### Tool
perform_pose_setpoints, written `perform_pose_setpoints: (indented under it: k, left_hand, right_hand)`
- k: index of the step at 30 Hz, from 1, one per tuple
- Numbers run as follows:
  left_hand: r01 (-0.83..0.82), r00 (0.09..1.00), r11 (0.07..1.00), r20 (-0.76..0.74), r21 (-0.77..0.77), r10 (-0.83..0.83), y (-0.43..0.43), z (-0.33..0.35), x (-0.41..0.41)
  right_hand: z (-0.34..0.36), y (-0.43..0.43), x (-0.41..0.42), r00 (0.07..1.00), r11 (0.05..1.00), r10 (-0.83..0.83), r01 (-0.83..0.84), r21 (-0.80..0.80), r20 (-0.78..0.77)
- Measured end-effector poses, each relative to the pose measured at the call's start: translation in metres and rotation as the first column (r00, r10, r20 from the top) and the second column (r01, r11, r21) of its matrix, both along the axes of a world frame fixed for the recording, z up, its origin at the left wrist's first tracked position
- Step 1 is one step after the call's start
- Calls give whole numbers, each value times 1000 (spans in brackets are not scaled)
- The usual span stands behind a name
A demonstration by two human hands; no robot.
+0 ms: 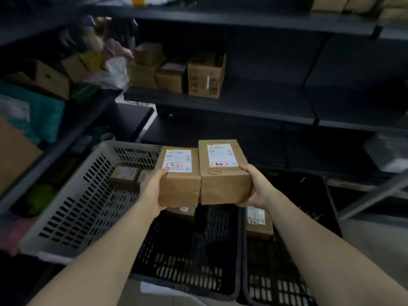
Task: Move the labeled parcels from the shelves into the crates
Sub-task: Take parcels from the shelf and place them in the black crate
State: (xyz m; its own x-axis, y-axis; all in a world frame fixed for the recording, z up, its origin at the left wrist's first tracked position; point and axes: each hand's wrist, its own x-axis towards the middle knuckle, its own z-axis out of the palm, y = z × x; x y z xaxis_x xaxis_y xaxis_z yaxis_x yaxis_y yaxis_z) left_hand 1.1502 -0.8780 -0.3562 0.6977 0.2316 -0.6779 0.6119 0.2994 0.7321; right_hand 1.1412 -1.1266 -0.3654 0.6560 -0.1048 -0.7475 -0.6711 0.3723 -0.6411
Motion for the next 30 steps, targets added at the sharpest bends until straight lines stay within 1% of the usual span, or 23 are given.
perform_pose_setpoints:
  k: [3,5,7,8,10,11,15,17,19,21,22,25,27,28,29,30]
  left_hand:
    - [-44,999,993,21,105,42,-1,-34,11]
    - [-34,997,982,69,188,22,2,-61,18]
    - [17,995,943,88,333,-49,7,-86,27]
    - [93,988,893,68,441,-136,10,-97,33]
    - [250,945,718,-3,650,-326,12,-115,46]
    - [289,920,639,-24,712,-390,10,-120,53]
    - [360,832,414,-87,836,-548,4,-140,77]
    - [387,783,332,-117,860,-610,6,-157,85]
    - [416,725,234,-165,879,-668,11,-175,90]
    - [400,669,120,-200,909,-716,14,-189,92]
    - [381,651,88,-200,920,-732,13,-193,93]
    - [352,624,73,-176,933,-761,8,-204,99]
    - [355,624,101,-155,930,-766,3,-208,104]
    - [351,639,137,-131,926,-758,0,-210,106]
    - [344,662,191,-93,919,-744,-3,-212,108]
    - [336,699,283,-37,898,-714,-5,-213,109]
  right_hand:
    - [-42,10,8,991,998,-52,54,10,-123]
    - [-72,19,11,978,997,-74,78,11,-193]
    - [-100,27,17,960,996,-83,84,-9,-267]
    - [-114,30,21,950,996,-84,82,-21,-300]
    - [-135,37,30,937,994,-112,103,-46,-331]
    - [-144,39,35,933,988,-153,140,-62,-326]
    - [-191,52,47,914,936,-351,340,-89,-204]
    - [-216,63,48,895,906,-421,408,-114,-149]
    - [-224,79,42,883,885,-462,453,-110,-86]
    - [-235,87,35,888,888,-457,452,-80,-54]
    - [-243,87,33,896,896,-442,439,-67,-47]
    - [-263,80,38,904,903,-426,424,-64,-25]
    - [-270,73,48,902,897,-432,429,-107,-13]
    - [-273,70,54,903,892,-430,423,-157,-7]
    - [-278,68,60,911,890,-413,403,-211,-3]
    - [-280,66,66,930,894,-368,352,-277,-9]
